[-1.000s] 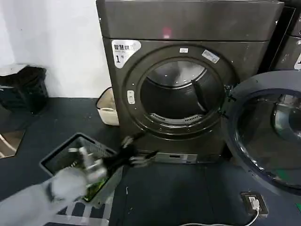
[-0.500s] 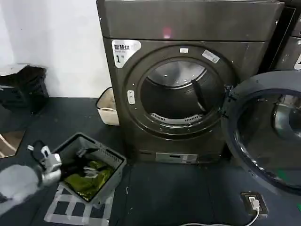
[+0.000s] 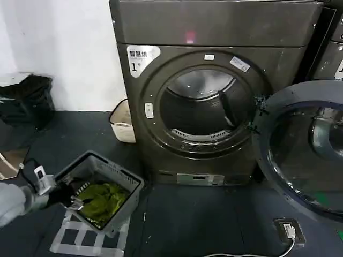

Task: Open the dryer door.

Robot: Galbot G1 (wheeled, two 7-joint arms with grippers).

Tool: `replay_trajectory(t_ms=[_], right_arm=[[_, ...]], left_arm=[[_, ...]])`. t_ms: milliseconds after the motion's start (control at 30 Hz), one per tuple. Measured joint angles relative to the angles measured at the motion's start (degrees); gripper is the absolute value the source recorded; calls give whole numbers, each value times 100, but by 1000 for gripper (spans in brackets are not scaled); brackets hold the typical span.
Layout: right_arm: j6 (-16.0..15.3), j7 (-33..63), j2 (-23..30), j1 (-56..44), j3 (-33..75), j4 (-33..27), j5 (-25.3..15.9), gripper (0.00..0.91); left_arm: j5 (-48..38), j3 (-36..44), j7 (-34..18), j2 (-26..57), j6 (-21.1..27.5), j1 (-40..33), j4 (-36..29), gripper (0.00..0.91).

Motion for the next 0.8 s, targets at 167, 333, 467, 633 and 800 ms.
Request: replay_trajectory(t_ms=[167, 333, 467, 633, 800], right_arm=[[-1, -13, 11, -8, 4, -31, 0, 907], [12, -44, 82, 35, -84, -51, -45, 907], [12, -58, 74, 35, -76, -44, -45, 907], [12, -62, 80, 23, -69, -57, -47, 907], [5, -71, 88, 30, -70, -57, -50, 907]], left_arm=[[347, -66, 291, 30, 55, 29, 9, 907], [381, -80, 232, 41, 190, 65, 13, 907], [432, -79, 310, 74, 242, 68, 21, 907], [633, -17, 319, 127, 228, 94, 119, 907], [914, 104, 371, 146, 146, 96, 97, 907]])
